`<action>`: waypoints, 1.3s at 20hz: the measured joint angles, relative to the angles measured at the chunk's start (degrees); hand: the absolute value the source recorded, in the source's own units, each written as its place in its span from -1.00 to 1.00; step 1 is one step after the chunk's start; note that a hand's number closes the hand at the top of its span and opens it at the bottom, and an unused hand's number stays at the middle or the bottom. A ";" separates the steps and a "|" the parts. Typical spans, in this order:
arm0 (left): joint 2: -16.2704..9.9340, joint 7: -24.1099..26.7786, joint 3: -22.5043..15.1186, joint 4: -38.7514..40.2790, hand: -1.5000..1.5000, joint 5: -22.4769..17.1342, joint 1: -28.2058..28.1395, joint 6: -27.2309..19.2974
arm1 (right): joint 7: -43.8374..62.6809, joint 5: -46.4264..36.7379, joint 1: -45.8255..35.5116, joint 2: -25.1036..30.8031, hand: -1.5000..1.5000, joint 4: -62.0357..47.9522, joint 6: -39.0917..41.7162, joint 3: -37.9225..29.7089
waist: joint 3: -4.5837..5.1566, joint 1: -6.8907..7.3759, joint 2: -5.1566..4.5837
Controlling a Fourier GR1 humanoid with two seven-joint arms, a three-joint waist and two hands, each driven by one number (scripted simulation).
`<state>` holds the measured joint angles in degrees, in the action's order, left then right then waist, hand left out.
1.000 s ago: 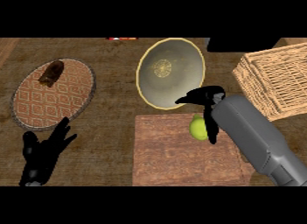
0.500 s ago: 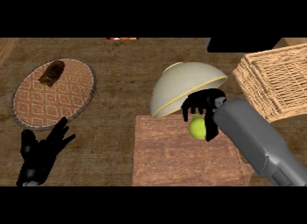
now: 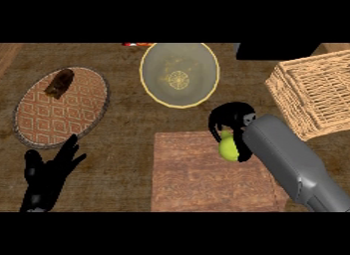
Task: Pick the pear from the cutting board and place it in the basket
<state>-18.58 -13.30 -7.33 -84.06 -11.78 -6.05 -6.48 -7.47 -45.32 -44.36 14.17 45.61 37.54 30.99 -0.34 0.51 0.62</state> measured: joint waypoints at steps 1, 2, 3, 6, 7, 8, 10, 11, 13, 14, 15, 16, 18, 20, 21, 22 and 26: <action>0.08 0.36 0.17 0.07 0.00 -0.02 -0.30 0.15 | 0.15 -0.37 1.30 0.55 1.00 1.81 -1.09 -0.04 | -0.02 -0.22 0.09; -0.01 0.04 0.43 0.01 0.00 -0.09 -0.45 0.11 | 1.16 -0.94 2.86 0.58 1.00 3.56 -3.10 -0.11 | 0.01 -0.48 0.22; 0.24 0.46 0.59 0.33 0.00 0.16 -0.95 -0.31 | 2.16 -1.51 4.58 0.96 1.00 5.87 -5.15 -0.10 | -0.06 -1.07 0.43; -0.09 0.67 1.80 -0.20 0.00 -0.20 -3.25 -0.98 | 5.30 -3.53 10.12 3.25 1.00 12.83 -12.71 -0.62 | -0.18 -3.50 1.27; -0.09 0.83 2.20 -0.34 0.00 -0.40 -4.00 -1.17 | 6.11 -4.19 12.18 4.35 1.00 15.26 -15.04 -0.81 | -0.22 -4.28 1.45; -0.16 0.97 2.58 -0.43 0.00 -0.55 -4.64 -1.26 | 6.90 -4.73 14.16 5.21 1.00 17.84 -17.45 -1.12 | -0.28 -4.99 1.56; -0.36 0.88 2.99 -1.03 0.00 -0.67 -5.59 -1.44 | 8.39 -4.81 17.94 6.69 1.00 23.63 -21.20 -2.44 | -0.32 -5.91 1.66; -0.45 0.78 3.16 -1.48 0.00 -0.77 -6.01 -1.51 | 8.99 -3.89 20.10 6.63 1.00 26.38 -22.82 -3.56 | -0.33 -6.23 1.66; -0.56 0.84 3.62 -1.99 0.00 -1.00 -6.69 -1.63 | 9.28 0.17 23.51 5.26 1.00 30.99 -25.45 -7.17 | -0.36 -6.83 1.55; -0.58 0.87 3.79 -2.15 0.00 -0.97 -7.05 -1.81 | 9.16 3.09 24.85 3.92 1.00 32.82 -26.56 -9.46 | -0.42 -7.21 1.48; -0.49 0.68 3.79 -2.47 0.00 -0.96 -7.49 -2.01 | 8.97 5.76 26.34 2.67 1.00 35.00 -27.57 -11.33 | -0.47 -7.62 1.49; -0.41 1.01 3.89 -2.64 0.00 -1.08 -7.75 -1.93 | 8.92 8.35 27.22 1.64 1.00 37.45 -28.46 -13.41 | -0.46 -7.72 1.48; -0.35 1.34 3.93 -3.03 0.00 -1.12 -8.15 -1.87 | 9.51 12.49 29.01 0.67 1.00 43.35 -29.66 -17.06 | -0.38 -7.83 1.53; -0.22 1.62 3.81 -3.10 0.00 -1.12 -8.03 -1.65 | 11.12 16.38 30.60 0.76 1.00 49.54 -29.69 -20.81 | -0.28 -7.52 1.38; -0.21 1.69 3.81 -3.24 0.00 -1.07 -8.02 -1.67 | 12.46 18.22 31.41 1.10 1.00 52.88 -29.37 -22.68 | -0.23 -7.39 1.35; -0.14 1.62 3.72 -3.43 0.00 -1.05 -7.85 -1.66 | 13.71 20.34 32.01 1.83 1.00 55.87 -28.77 -25.05 | -0.18 -7.09 1.25; 0.05 1.94 3.26 -2.88 0.00 -0.91 -6.68 -0.88 | 22.98 26.67 33.12 4.55 1.00 67.73 -26.25 -33.00 | -0.04 -5.77 0.88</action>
<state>-18.53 -11.37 -4.06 -86.93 -12.68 -12.73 -7.37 15.51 -18.65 -11.24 18.72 113.34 11.29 -2.01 -0.38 -5.27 1.50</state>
